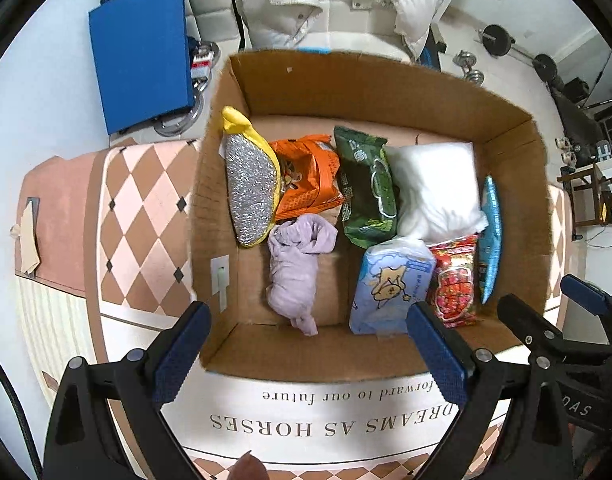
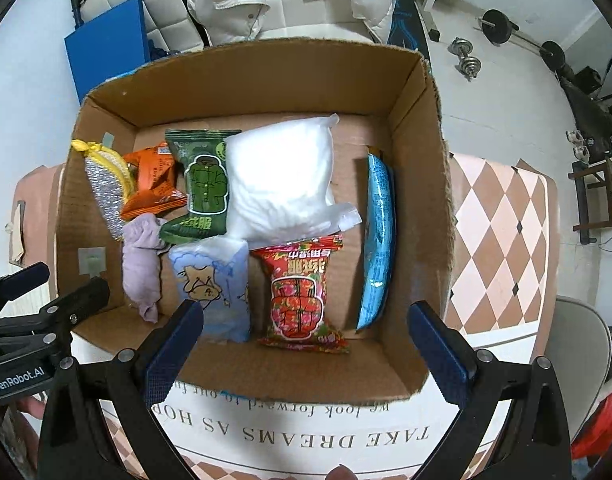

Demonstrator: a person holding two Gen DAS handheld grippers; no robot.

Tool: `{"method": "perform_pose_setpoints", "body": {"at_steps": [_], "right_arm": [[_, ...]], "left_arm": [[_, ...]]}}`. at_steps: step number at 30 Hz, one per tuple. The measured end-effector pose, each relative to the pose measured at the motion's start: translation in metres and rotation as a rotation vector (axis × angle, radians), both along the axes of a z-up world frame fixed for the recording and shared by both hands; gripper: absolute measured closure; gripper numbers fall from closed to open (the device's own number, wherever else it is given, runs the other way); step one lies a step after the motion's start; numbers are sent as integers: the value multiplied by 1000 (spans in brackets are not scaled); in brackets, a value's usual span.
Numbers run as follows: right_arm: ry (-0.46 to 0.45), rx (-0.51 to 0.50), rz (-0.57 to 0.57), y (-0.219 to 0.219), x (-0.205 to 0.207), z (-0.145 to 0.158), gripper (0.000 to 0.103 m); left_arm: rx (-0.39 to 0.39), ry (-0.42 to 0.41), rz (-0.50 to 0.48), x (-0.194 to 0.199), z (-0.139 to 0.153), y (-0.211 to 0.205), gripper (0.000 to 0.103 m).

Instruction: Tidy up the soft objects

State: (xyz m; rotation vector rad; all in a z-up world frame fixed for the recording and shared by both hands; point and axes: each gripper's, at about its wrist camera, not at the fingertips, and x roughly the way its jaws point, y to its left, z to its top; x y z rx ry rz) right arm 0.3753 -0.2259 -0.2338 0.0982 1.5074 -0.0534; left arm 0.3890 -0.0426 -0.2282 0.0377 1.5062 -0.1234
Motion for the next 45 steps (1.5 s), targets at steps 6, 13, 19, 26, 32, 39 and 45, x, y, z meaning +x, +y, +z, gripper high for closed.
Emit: {"method": "perform_pose_setpoints", "body": {"at_steps": [6, 13, 19, 26, 32, 39, 45], "right_arm": [[-69, 6, -5, 2, -25, 38, 0], [-193, 20, -4, 6, -83, 98, 0], [-271, 16, -1, 8, -133, 141, 0], [-359, 20, -30, 4, -190, 192, 0], [-439, -57, -40, 12, -235, 232, 0], [-503, -114, -23, 21, -278, 270, 0], [-529, -157, -24, 22, -307, 294, 0]], "left_arm": [[-12, -97, 20, -32, 44, 6, 3], [-26, -228, 20, -90, 103, 7, 3], [-4, -322, -5, -131, 146, 8, 3], [12, -437, -26, -180, 190, 8, 3], [12, -485, -9, -216, 212, 14, 3], [-9, -509, -31, -249, 231, 12, 3], [-22, -527, -1, -265, 245, 18, 3]]}}
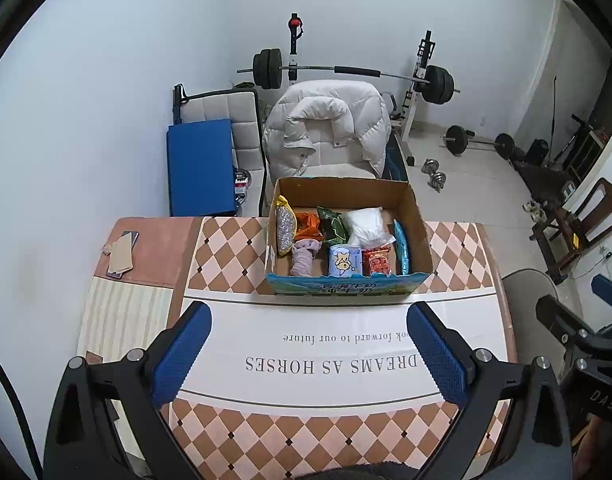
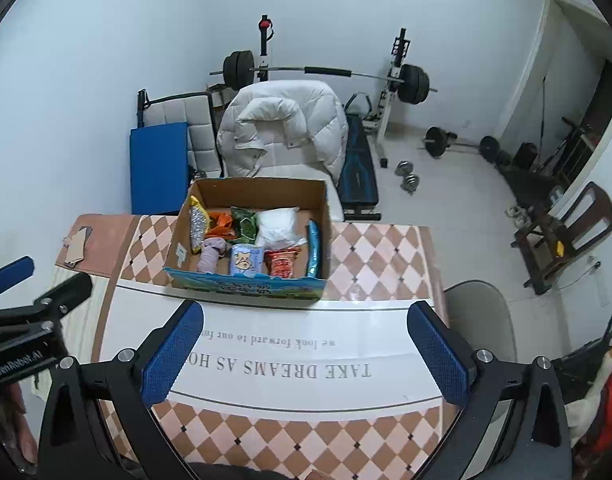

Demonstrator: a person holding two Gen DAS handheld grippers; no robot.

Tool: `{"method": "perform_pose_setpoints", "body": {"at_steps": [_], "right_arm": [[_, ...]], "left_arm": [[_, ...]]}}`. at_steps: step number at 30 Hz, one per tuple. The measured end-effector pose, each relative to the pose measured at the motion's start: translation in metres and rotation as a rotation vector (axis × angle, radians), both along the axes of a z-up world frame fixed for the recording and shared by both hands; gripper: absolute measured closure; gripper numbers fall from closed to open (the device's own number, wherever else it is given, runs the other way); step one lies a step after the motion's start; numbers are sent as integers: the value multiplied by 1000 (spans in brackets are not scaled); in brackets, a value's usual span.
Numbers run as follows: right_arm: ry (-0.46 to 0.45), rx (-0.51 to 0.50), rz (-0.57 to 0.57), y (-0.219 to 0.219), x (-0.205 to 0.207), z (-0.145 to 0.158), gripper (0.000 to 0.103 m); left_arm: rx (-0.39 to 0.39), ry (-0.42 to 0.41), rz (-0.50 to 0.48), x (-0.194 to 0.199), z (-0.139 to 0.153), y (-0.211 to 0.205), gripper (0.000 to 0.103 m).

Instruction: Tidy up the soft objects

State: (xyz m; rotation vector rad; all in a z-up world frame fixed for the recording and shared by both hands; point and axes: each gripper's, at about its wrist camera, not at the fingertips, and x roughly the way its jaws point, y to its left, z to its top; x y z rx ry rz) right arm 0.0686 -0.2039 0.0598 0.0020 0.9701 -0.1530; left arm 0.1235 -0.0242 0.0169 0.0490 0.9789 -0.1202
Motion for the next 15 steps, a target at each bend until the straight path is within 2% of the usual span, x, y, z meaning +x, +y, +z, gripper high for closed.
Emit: {"method": "perform_pose_setpoints", "body": {"at_steps": [10, 15], "right_arm": [[5, 17, 14, 3, -25, 13, 0], [-15, 7, -6, -2, -23, 14, 0]], "left_arm": [[4, -22, 19, -8, 8, 5, 3], [9, -49, 8, -7, 6, 1, 0]]}}
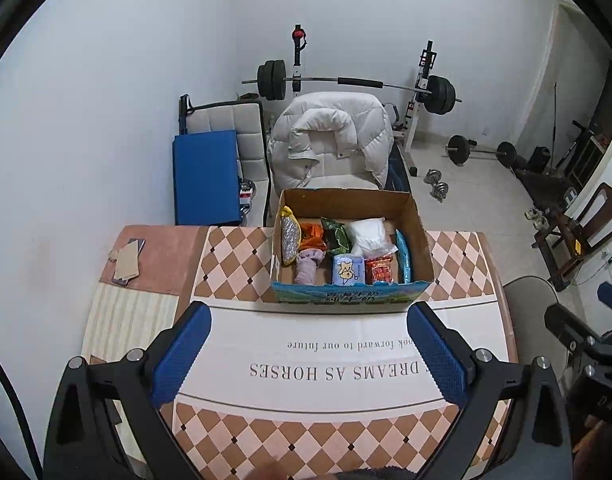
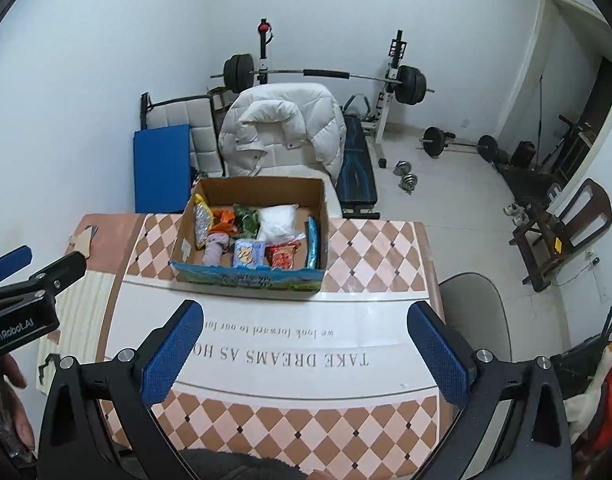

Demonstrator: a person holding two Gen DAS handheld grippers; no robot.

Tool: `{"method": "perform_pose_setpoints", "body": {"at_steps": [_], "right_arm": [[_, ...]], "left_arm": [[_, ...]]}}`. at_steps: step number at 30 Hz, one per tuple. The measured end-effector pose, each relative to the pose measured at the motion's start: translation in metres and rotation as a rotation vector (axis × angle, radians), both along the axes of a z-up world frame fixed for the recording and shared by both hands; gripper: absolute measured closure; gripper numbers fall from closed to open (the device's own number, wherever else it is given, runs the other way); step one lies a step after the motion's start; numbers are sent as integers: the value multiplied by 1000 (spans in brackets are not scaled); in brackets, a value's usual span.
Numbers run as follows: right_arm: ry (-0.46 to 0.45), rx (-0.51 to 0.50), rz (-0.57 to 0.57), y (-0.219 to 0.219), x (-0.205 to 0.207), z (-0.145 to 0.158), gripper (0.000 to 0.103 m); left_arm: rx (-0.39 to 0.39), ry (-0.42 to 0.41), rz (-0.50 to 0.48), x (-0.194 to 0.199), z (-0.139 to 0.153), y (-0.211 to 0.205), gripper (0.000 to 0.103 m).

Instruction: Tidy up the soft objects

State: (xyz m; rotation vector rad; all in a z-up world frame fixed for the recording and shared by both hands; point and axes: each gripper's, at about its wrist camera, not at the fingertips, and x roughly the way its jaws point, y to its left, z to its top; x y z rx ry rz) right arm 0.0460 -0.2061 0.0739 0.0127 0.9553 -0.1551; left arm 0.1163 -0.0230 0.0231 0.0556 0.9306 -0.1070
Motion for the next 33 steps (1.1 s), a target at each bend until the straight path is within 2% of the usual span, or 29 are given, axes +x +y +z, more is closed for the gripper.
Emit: {"method": "perform_pose_setpoints", "body": {"at_steps": [4, 16, 33], "right_arm": [[-19, -35, -9, -1, 10, -1, 0], [-52, -61, -43, -8, 39, -3, 0], [-87, -72, -44, -7, 37, 9, 0]], "left_arm": [[29, -36, 1, 4, -1, -5, 0], [37, -39, 9, 17, -4, -11, 0], [20, -53, 15, 20, 1, -7, 0]]}}
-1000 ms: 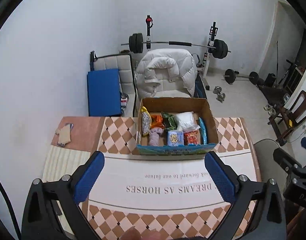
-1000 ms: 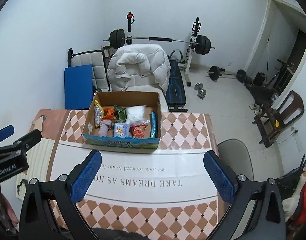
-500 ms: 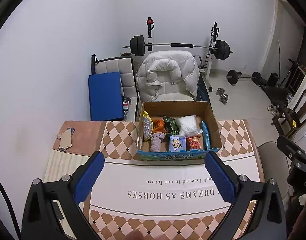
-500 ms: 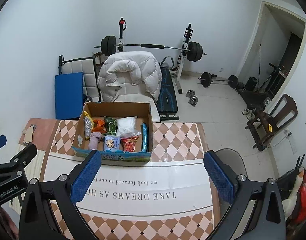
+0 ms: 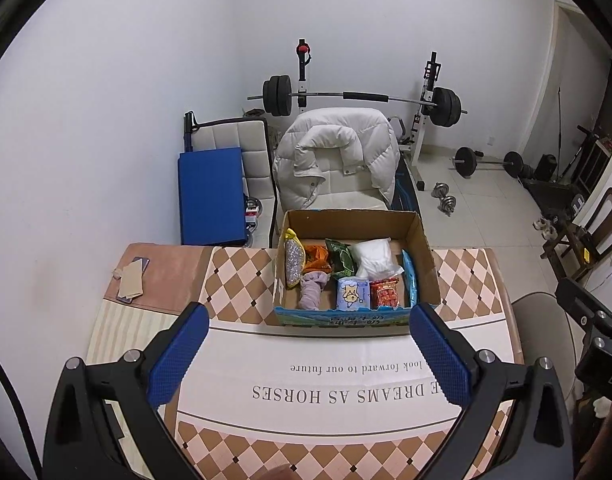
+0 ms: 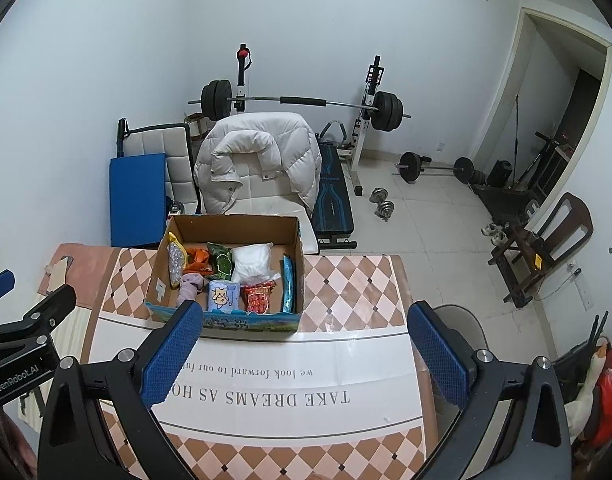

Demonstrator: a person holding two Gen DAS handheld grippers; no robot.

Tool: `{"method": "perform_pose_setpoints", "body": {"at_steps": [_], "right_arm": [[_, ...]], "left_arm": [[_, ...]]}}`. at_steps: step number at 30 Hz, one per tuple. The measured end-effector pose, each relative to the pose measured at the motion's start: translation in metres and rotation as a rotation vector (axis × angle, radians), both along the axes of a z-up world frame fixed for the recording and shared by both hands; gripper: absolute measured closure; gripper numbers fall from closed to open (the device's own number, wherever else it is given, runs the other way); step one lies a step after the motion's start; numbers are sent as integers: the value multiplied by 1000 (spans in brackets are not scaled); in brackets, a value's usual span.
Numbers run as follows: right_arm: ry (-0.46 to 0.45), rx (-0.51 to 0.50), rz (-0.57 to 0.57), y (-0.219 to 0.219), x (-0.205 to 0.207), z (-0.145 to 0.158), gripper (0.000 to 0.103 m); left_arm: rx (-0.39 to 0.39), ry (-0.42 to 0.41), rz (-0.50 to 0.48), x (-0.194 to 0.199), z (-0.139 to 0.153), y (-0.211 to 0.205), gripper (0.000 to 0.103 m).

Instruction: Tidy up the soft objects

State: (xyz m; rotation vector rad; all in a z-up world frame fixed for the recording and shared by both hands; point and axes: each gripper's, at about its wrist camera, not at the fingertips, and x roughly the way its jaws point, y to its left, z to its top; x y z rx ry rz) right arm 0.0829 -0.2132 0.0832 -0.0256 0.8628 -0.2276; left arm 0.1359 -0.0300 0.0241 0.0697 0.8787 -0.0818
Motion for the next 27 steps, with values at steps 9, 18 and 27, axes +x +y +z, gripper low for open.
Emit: {"method": "perform_pose_setpoints", "body": {"at_steps": [9, 18, 27], "right_arm": [[-8, -9, -1, 2, -2, 3, 0], [-14, -17, 14, 4, -7, 8, 0], [-11, -15, 15, 5, -9, 7, 0]], "left_arm": [[-1, -1, 5, 1, 3, 2, 0], [4, 2, 12, 1, 6, 4, 0], [8, 7, 6, 0, 4, 3, 0]]}}
